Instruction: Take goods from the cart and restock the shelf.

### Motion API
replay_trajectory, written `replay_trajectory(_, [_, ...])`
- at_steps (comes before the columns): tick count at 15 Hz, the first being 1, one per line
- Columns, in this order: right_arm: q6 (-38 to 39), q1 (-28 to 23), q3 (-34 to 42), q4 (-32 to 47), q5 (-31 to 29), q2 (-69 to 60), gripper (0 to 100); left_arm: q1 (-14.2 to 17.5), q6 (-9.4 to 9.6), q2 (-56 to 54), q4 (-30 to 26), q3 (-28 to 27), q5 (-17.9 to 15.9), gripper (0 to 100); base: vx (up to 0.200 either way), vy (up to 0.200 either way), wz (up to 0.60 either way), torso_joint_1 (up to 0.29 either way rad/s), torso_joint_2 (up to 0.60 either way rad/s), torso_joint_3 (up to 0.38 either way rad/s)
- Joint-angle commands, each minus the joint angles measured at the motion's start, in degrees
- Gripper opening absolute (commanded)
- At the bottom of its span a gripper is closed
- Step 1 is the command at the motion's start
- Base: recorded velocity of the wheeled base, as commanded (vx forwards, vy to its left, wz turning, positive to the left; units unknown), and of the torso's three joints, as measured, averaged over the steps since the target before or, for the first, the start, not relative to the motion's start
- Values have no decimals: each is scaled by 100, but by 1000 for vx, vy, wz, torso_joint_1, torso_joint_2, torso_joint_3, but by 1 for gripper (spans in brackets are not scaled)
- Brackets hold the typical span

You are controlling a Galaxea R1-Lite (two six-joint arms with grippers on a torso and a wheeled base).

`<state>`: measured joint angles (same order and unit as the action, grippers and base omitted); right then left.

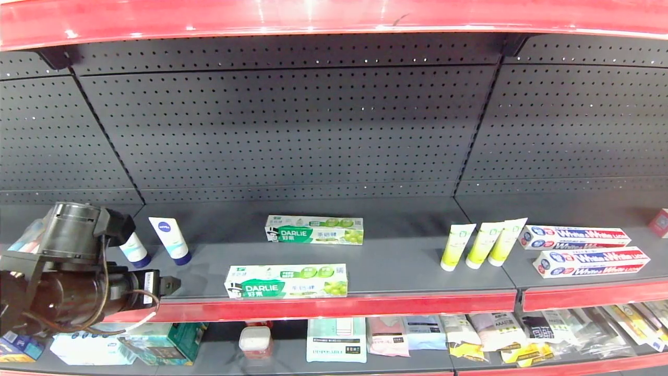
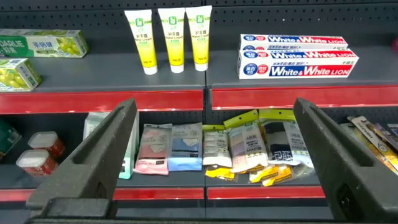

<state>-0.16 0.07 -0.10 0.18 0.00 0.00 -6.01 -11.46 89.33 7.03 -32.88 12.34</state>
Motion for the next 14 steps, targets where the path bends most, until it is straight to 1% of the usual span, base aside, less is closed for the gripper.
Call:
replay_trajectory(1, [-2, 1, 1, -1, 0, 0, 100, -32, 21, 462, 272, -52, -3, 100, 0, 0, 0, 0, 0, 0])
replay_trajectory(3, [-2, 1, 1, -1, 0, 9, 100, -32, 21, 559, 351, -70, -21, 100, 0, 0, 0, 0, 0, 0])
replay_trajectory(5, [-2, 1, 1, -1, 0, 9, 100, -146, -5, 647, 351, -70, -109, 100, 0, 0, 0, 0, 0, 0])
replay_trajectory(6, [-2, 1, 1, -1, 0, 0, 100, -234, -5, 691, 386, -70, -117, 100, 0, 0, 0, 0, 0, 0])
replay_trajectory(10, [-2, 1, 1, -1, 0, 0, 100, -621, -14, 1007, 835, -70, -74, 100, 0, 0, 0, 0, 0, 0])
replay_trajectory(14, [-2, 1, 1, -1, 0, 0, 100, -709, -14, 1174, 923, -87, -74, 100, 0, 0, 0, 0, 0, 0])
